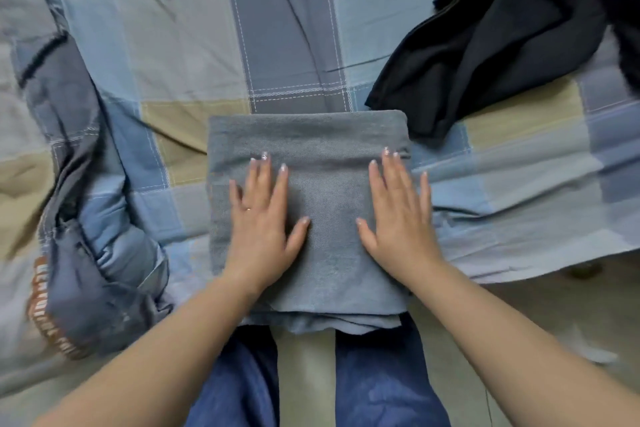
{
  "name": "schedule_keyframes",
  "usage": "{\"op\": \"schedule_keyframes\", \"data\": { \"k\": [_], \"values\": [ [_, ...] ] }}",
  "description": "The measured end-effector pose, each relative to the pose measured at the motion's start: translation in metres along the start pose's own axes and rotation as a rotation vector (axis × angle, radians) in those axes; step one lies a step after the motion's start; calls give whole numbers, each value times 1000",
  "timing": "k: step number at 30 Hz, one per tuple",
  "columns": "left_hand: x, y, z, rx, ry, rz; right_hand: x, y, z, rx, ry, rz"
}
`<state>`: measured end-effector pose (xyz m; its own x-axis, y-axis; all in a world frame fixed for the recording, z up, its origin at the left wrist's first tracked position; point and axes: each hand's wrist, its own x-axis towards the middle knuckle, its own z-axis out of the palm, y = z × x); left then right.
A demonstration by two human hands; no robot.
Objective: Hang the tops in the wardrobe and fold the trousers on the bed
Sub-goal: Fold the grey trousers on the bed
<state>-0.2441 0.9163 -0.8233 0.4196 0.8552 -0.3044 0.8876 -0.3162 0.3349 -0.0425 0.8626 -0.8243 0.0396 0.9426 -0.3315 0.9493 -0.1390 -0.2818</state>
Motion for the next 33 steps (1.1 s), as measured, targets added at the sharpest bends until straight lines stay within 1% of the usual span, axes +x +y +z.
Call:
{"op": "schedule_keyframes", "data": {
  "k": [1,2,3,5,9,11,13,15,16,18,20,21,22,23,24,25,27,28,31,33],
  "values": [
    [-14,15,7,-27,-4,135,-13,-16,8,0,10,-71],
    [-27,24,14,-35,-14,230,-24,-28,16,-14,1,-142],
    [-36,28,22,-21,-32,269,-33,-36,24,-30,-29,-196],
    [-46,19,34,29,-74,263,-39,-33,36,-51,-88,-252],
    [-44,-34,38,176,-139,395,-36,11,43,-68,-133,-398],
    [-50,-57,31,211,-156,350,-45,35,39,-90,-152,-412],
    [-60,-68,22,194,-155,247,-59,53,29,-91,-154,-390],
    [-66,-73,13,105,-115,98,-66,60,22,-22,-178,-279],
    [-64,-75,7,23,-71,-7,-66,59,18,48,-183,-171],
    [-51,-74,-4,-182,41,-256,-55,51,10,262,-138,122],
    [-31,-69,-11,-498,95,-518,-38,46,5,526,-108,407],
    [-22,-67,-13,-686,72,-610,-28,42,2,667,-135,508],
    [-14,-66,-14,-855,15,-663,-18,40,2,821,-177,585],
    [-7,-68,-14,-953,-50,-689,-9,36,1,998,-220,653],
    [-2,-73,-14,-1009,-112,-696,-2,32,2,1194,-266,709],
    [2,-79,-16,-1063,-175,-700,3,29,3,1337,-310,765],
    [4,-88,-20,-1138,-289,-686,5,21,5,1426,-346,787],
    [5,-91,-22,-1142,-318,-666,3,19,4,1454,-342,783],
    [-1,-91,-38,-1131,-340,-602,-16,4,-4,1543,-259,819],
    [-7,-86,-59,-1133,-363,-524,-39,-11,-17,1588,-181,833]
  ]
}}
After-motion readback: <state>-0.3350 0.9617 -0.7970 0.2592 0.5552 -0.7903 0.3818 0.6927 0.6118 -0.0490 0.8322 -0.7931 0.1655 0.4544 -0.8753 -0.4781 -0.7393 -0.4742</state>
